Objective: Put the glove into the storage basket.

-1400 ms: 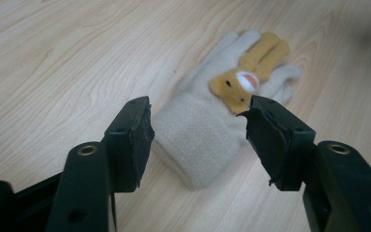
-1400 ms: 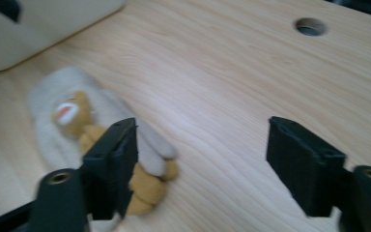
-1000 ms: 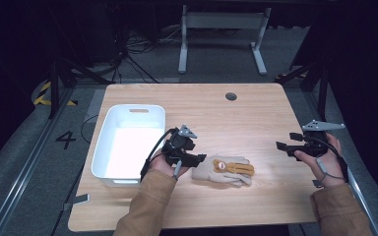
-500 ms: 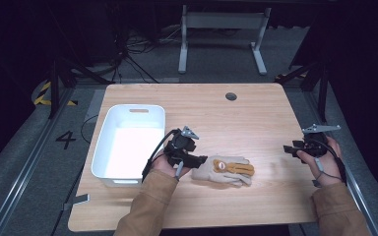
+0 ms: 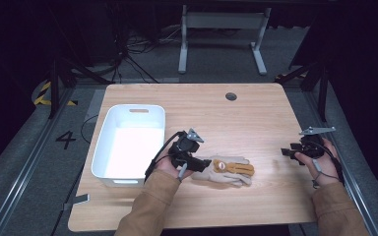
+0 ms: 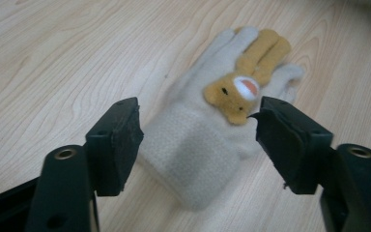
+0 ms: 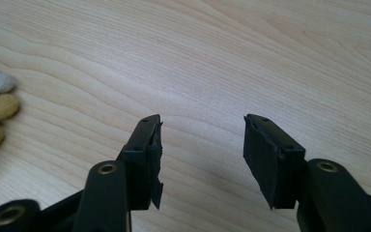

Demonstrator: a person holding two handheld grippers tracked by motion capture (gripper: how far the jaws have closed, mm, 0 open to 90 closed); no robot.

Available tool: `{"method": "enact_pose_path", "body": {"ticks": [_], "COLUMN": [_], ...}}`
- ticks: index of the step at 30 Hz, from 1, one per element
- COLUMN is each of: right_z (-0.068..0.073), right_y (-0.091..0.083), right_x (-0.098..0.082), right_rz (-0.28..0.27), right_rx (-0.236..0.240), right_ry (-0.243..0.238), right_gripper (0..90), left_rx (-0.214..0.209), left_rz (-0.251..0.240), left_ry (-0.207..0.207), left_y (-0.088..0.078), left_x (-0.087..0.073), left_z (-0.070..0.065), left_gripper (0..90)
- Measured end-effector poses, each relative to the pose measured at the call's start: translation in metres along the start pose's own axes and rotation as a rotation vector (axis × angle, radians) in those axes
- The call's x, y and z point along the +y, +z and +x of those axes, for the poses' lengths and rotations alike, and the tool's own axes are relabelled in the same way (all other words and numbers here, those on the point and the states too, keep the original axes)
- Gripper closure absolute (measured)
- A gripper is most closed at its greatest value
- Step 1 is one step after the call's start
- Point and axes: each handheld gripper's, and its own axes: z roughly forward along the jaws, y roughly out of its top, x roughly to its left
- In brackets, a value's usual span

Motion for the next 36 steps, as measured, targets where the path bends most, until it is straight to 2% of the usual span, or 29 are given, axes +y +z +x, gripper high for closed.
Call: {"method": "enact_pose_path", "body": {"ticks": [2, 3, 4, 5, 7, 14, 16, 21, 28, 29, 30, 32, 33, 36], "right_z": [0.000, 0.001, 0.001, 0.001, 0.002, 0.001, 0.001, 0.002, 0.003, 0.004, 0.004, 0.006, 0.006, 0.006], "right_y": [-0.001, -0.003, -0.003, -0.004, -0.005, -0.005, -0.005, -0.007, -0.008, -0.007, -0.007, -0.006, -0.006, -0.005], "right_x": [0.001, 0.001, 0.001, 0.002, 0.002, 0.003, 0.003, 0.004, 0.004, 0.004, 0.004, 0.005, 0.005, 0.005], "right_rz": [-0.005, -0.015, -0.015, -0.022, -0.024, -0.039, -0.044, -0.049, -0.057, -0.054, -0.054, -0.055, -0.058, -0.055], "right_rx": [0.008, 0.014, 0.014, 0.020, 0.027, 0.048, 0.051, 0.062, 0.069, 0.072, 0.072, 0.078, 0.079, 0.085], "right_ry": [-0.006, -0.007, -0.007, -0.010, -0.010, -0.016, -0.017, -0.018, -0.027, -0.024, -0.024, -0.029, -0.030, -0.035], "right_gripper": [49.9, 49.8, 49.8, 49.5, 48.8, 47.5, 46.8, 45.9, 44.9, 44.6, 44.6, 44.0, 43.7, 43.4], "left_rx": [-0.004, -0.004, -0.004, -0.001, -0.010, -0.049, -0.081, -0.101, -0.101, -0.081, -0.081, -0.068, -0.060, -0.058], "left_rz": [0.005, 0.013, 0.013, 0.020, 0.034, 0.056, 0.067, 0.091, 0.128, 0.146, 0.146, 0.179, 0.190, 0.182], "left_ry": [0.011, 0.033, 0.033, 0.056, 0.073, 0.111, 0.126, 0.164, 0.199, 0.220, 0.220, 0.244, 0.245, 0.232], "left_y": [0.001, 0.001, 0.001, 0.002, 0.004, 0.009, 0.015, 0.023, 0.033, 0.038, 0.038, 0.045, 0.047, 0.052], "left_x": [0.002, 0.003, 0.003, 0.004, 0.006, 0.012, 0.014, 0.016, 0.016, 0.015, 0.015, 0.015, 0.014, 0.014], "left_z": [-0.002, -0.004, -0.004, -0.005, -0.005, -0.002, -0.003, -0.007, -0.011, -0.011, -0.011, -0.012, -0.012, -0.011], "left_gripper": [27.8, 27.3, 26.0, 24.4, 20.0, 4.1, 0.0, 0.0, 0.0, 0.0, 0.0, 0.0, 0.0, 0.0]}}
